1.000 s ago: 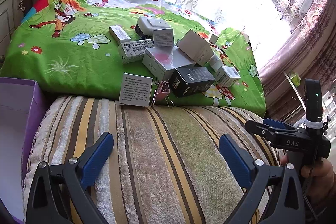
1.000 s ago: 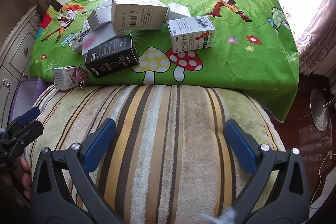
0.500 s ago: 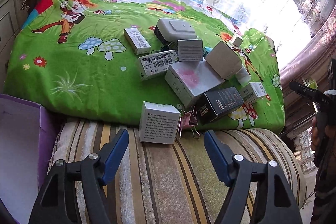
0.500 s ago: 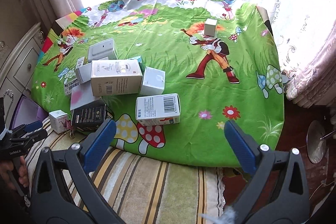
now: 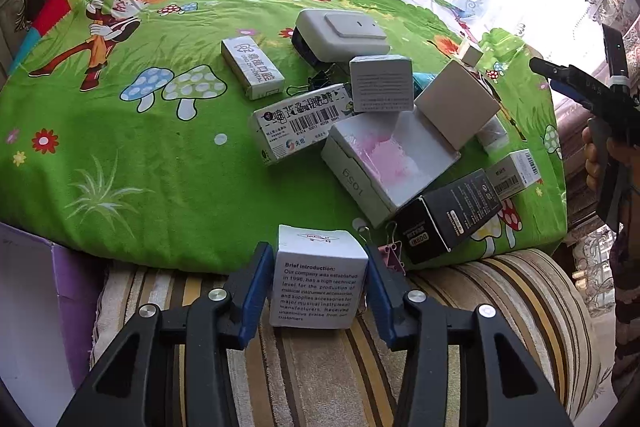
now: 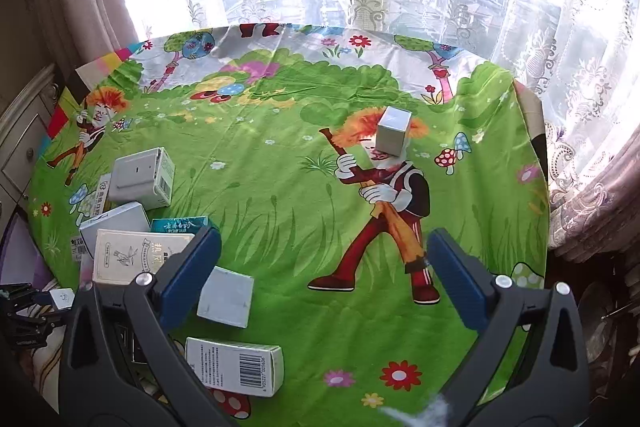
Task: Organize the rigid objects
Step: 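Grasp the white 'Brief introduction' box with left tool while right tool grasps a small white cube box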
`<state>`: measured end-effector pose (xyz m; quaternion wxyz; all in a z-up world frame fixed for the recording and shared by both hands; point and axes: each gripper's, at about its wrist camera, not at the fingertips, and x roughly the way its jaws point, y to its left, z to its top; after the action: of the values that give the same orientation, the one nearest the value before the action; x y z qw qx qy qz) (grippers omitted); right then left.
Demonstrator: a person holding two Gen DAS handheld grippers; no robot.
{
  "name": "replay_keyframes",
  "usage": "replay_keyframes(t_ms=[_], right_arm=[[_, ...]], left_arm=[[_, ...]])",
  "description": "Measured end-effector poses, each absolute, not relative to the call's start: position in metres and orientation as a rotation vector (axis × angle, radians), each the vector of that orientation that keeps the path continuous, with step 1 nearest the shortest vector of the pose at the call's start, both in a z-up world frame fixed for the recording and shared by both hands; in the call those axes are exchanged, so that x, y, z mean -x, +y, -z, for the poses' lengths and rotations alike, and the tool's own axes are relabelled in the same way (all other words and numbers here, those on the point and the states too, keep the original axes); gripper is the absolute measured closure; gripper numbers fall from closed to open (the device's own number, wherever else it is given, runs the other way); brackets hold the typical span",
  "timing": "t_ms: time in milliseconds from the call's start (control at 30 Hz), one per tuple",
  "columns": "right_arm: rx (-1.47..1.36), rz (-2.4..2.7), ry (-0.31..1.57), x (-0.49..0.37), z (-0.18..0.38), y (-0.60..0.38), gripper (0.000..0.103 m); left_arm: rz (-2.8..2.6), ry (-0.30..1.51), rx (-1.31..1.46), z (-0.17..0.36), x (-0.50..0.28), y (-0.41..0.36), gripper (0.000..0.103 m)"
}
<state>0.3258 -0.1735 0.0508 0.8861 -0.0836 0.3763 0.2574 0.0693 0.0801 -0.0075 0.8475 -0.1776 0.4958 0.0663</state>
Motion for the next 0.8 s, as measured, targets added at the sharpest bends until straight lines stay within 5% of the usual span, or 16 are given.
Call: replay_keyframes(t_ms=[367,667,700,733,800], right_arm=[[0.119,-0.378,0.725,-0.436,-0.013,-0.154,0.002],[0.097,-0.313,0.82,-0.497,0.018,-0.15,0.027],[0.099,-0.322,0.834,-0.5,0.021,-0.148,0.039],[0.092,-0.336,0.852,-0.503,0.025,-0.146,0.062],[0.082,-0.343,0.86,-0.501,0.026,-0.146,0.064]], left_arm=[[-0.178,0.788,0.423,-0.037,-0.059,0.097,0.059],[-0.16,0.811,0.489,-0.018,-0.072,0.103,0.059],[-0.16,0.815,0.494,-0.017,-0.073,0.104,0.059],[-0.16,0.818,0.5,-0.015,-0.073,0.105,0.059],[-0.163,0.82,0.511,-0.014,-0.072,0.106,0.059]])
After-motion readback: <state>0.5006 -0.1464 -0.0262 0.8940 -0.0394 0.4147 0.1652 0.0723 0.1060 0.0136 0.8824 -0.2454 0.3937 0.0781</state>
